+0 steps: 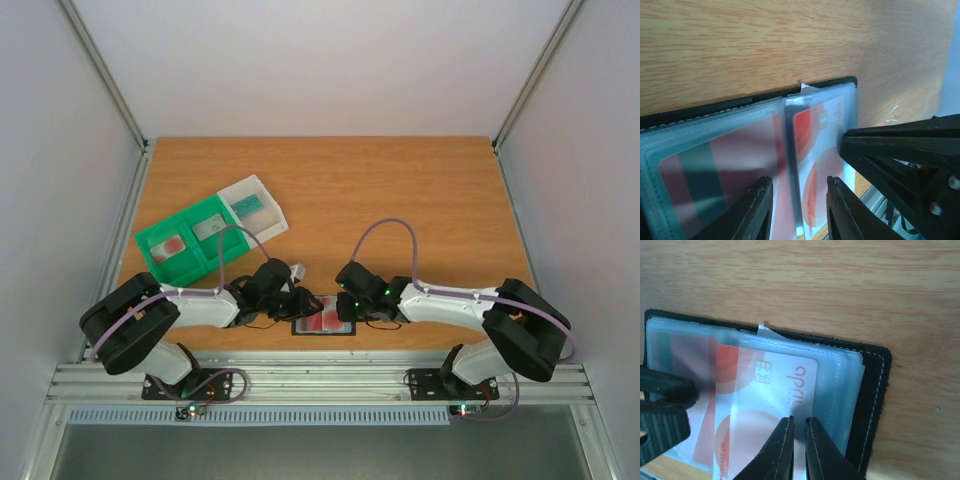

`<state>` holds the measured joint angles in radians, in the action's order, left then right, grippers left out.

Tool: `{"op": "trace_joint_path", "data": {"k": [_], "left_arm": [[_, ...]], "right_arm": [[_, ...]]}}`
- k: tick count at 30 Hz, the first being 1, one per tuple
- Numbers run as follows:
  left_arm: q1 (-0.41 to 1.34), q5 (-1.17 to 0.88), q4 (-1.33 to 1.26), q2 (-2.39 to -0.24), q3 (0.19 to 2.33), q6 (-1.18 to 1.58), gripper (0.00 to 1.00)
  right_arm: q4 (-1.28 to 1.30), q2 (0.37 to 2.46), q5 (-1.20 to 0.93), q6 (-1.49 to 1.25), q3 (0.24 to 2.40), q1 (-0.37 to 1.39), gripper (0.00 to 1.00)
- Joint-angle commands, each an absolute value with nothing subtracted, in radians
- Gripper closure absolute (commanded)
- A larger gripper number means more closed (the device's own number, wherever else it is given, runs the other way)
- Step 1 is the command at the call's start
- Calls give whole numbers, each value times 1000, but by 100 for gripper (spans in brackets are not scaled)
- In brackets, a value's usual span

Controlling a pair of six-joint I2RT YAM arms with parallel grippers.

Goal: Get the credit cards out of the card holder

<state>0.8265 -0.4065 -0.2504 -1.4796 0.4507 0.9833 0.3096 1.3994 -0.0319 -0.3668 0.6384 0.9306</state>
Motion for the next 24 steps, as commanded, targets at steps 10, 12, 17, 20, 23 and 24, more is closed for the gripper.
{"op": "trace_joint_path", "data": {"k": [10,12,17,20,23,24], "left_arm": [[832,-430,-417,-1552,434,1021,68],[832,-436,-437,-1568,436,1033,69],[832,-430,-439,-1563,432,1035,89],[832,-421,-433,-1549,425,1034,100],[832,-414,-426,-1529,419,1029,99],[833,-413,-415,-1521,420,1026,100]], "right_arm": [[247,1428,-33,-424,542,933,92],[250,1422,-29,-425,541,933,92],[252,1405,-14,-427,532,933,92],[248,1424,-6,-422,531,933,92],[220,1439,-18,-432,519,933,92],[209,1439,-22,-435,514,933,92]]}}
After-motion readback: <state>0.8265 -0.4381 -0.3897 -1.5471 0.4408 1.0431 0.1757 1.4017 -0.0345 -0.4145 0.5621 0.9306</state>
